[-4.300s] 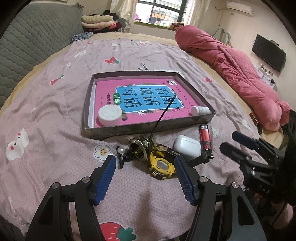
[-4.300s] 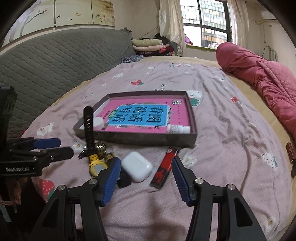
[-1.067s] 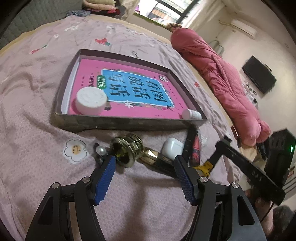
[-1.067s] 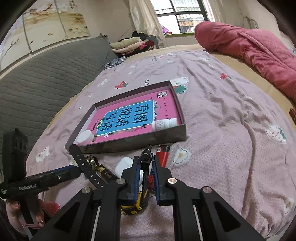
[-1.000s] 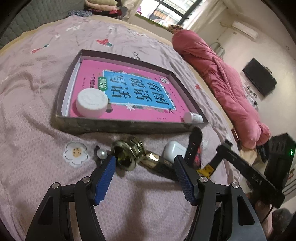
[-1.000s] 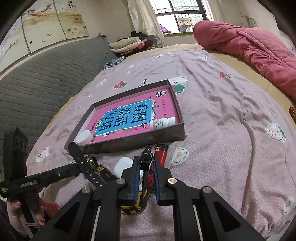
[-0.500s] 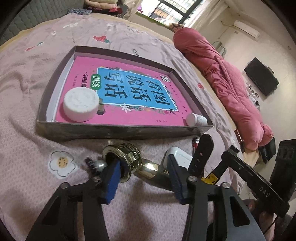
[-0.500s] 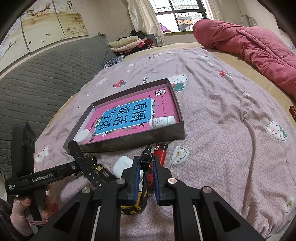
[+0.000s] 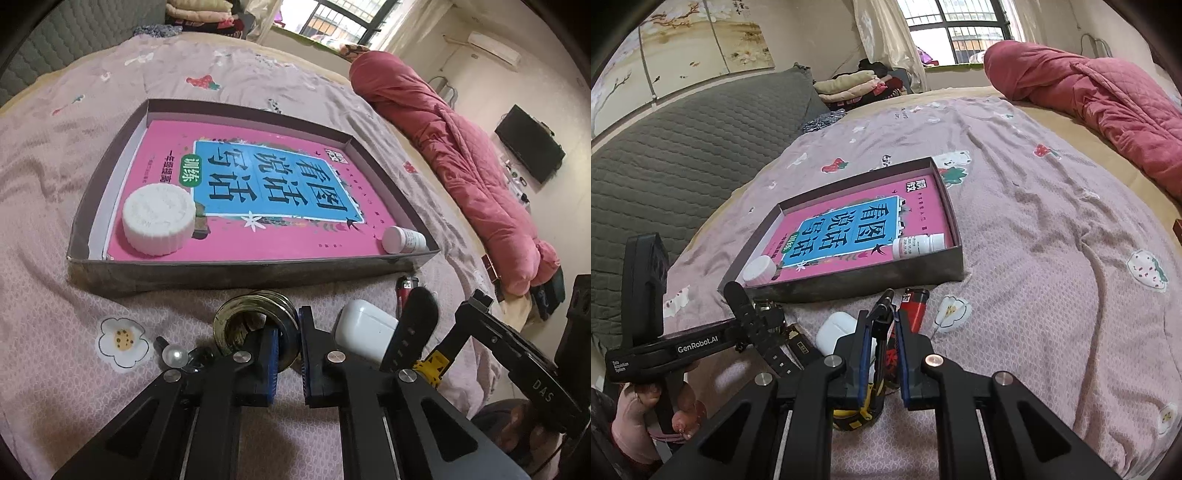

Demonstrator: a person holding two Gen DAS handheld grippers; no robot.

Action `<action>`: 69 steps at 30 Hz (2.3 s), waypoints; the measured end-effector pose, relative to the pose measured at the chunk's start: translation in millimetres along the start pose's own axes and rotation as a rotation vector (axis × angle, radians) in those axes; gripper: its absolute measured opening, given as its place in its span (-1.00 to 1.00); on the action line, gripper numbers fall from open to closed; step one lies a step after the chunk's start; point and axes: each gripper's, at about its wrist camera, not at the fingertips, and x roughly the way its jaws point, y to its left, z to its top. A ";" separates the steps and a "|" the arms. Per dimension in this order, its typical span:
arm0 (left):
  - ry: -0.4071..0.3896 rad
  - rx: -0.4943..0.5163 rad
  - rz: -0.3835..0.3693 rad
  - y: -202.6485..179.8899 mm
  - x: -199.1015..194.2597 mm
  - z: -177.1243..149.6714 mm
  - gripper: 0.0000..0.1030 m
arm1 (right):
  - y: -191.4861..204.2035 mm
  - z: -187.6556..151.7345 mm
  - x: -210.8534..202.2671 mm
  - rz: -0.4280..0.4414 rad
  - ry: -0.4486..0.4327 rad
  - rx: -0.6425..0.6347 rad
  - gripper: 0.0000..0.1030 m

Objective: Organize rigid objects
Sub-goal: 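Grasp the gold ring fitting with the left tool while the right tool lifts the watch, then carry the ring fitting and the watch over the tray with both tools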

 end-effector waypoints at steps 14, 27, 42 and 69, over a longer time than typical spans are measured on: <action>-0.072 0.027 -0.005 -8.2 -27.0 4.6 -0.81 | 14.7 7.6 -16.9 0.029 -0.074 -0.072 -0.75; -0.118 0.067 0.014 -14.6 -46.1 9.5 -0.82 | 17.0 24.5 -27.6 0.022 -0.159 -0.084 -0.75; -0.131 0.062 0.022 -15.9 -49.0 19.8 -0.82 | 15.9 45.0 -26.6 0.042 -0.212 -0.092 -0.77; -0.168 0.093 0.068 -19.9 -46.8 48.5 -0.82 | 24.7 79.9 -18.6 0.059 -0.297 -0.084 -0.77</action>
